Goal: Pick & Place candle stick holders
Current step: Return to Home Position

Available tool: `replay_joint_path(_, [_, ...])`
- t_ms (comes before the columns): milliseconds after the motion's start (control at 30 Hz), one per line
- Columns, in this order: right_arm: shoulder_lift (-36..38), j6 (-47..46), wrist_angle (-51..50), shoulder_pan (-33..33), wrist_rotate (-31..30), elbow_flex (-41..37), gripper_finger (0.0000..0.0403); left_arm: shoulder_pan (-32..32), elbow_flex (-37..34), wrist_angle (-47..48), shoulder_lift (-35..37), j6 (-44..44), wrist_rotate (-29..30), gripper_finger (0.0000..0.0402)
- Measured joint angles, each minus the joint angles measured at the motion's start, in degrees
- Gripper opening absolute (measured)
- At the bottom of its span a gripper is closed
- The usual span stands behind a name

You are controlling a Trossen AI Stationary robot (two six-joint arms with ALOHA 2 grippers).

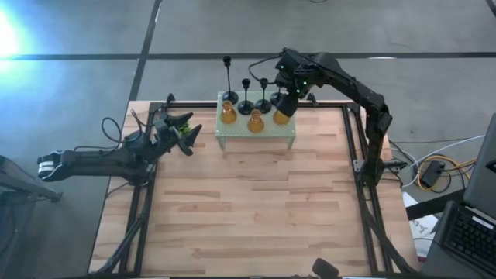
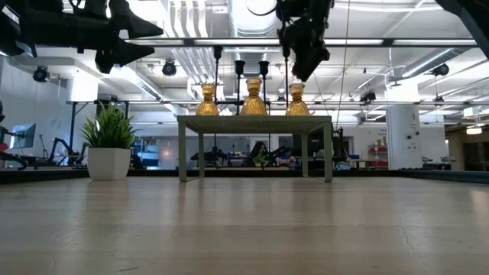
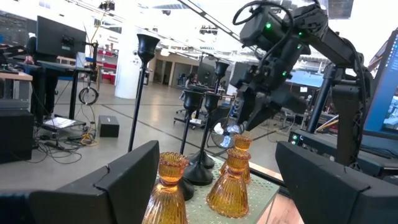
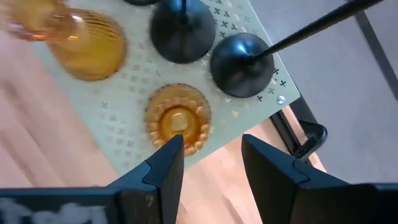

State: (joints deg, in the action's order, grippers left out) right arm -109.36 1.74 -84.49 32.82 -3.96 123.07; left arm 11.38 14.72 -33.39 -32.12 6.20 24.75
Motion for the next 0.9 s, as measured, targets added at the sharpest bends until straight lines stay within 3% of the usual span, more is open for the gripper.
replay_joint_path(267, [5.6, 0.2, -0.2, -0.9, 8.2, 0.0, 0.0133, 0.0, 0.0, 0.0, 0.0, 0.0, 0.0, 0.0326])
replay_joint_path(600, [19.0, -1.4, 1.6, -7.7, 8.9, -2.4, 0.0083, 0.0, 0.0, 0.0, 0.0, 0.0, 0.0, 0.0326])
replay_joint_path(733, [25.9, -5.0, 9.7, -12.4, 8.9, -10.4, 0.0053, 0.0, 0.0, 0.0, 0.0, 0.0, 0.0, 0.0326])
replay_joint_path(900, [34.0, -4.8, 25.6, -19.9, 9.0, -28.4, 0.0024, 0.0, 0.0, 0.0, 0.0, 0.0, 0.0, 0.0326])
